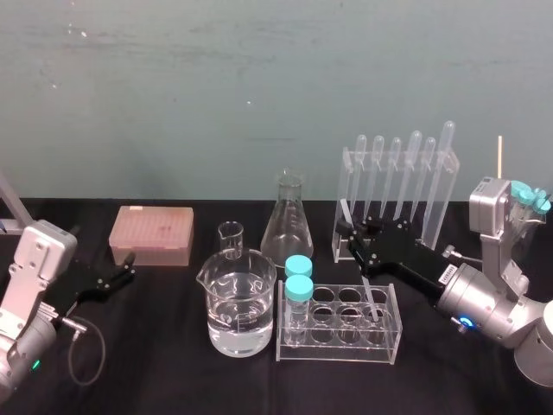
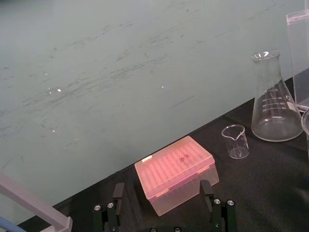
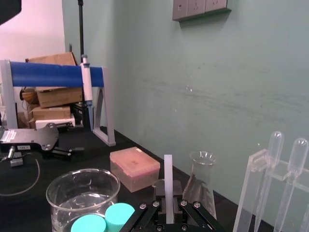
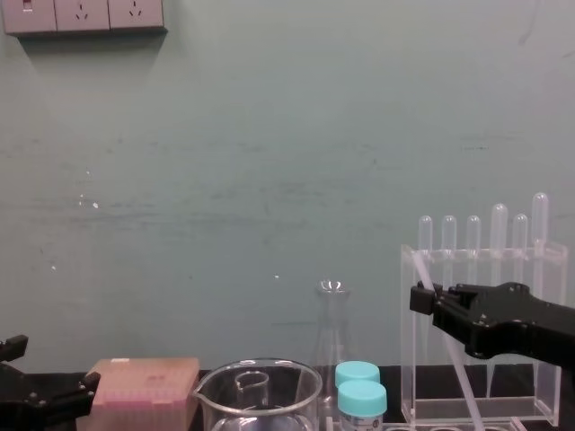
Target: Pick up the stirring rod with one hand, then place it down.
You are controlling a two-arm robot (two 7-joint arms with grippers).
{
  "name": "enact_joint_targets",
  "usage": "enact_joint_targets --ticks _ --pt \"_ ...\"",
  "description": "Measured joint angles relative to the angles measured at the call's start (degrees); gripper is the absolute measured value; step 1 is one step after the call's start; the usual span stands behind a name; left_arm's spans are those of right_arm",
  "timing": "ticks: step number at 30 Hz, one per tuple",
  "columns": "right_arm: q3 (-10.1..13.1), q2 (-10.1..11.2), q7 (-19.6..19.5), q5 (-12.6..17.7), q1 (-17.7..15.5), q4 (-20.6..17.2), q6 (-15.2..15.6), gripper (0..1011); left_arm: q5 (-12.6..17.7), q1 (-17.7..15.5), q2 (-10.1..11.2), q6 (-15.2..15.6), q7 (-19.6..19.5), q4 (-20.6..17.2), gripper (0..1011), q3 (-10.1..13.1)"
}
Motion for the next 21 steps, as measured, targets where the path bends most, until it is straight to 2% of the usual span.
enact_joint_targets --ticks 21 --pt "-0.38 -0.11 -0.15 -0.47 0.46 0.89 0.62 79 0.00 0.00 0.00 0.00 0.00 0.00 1000 0.00"
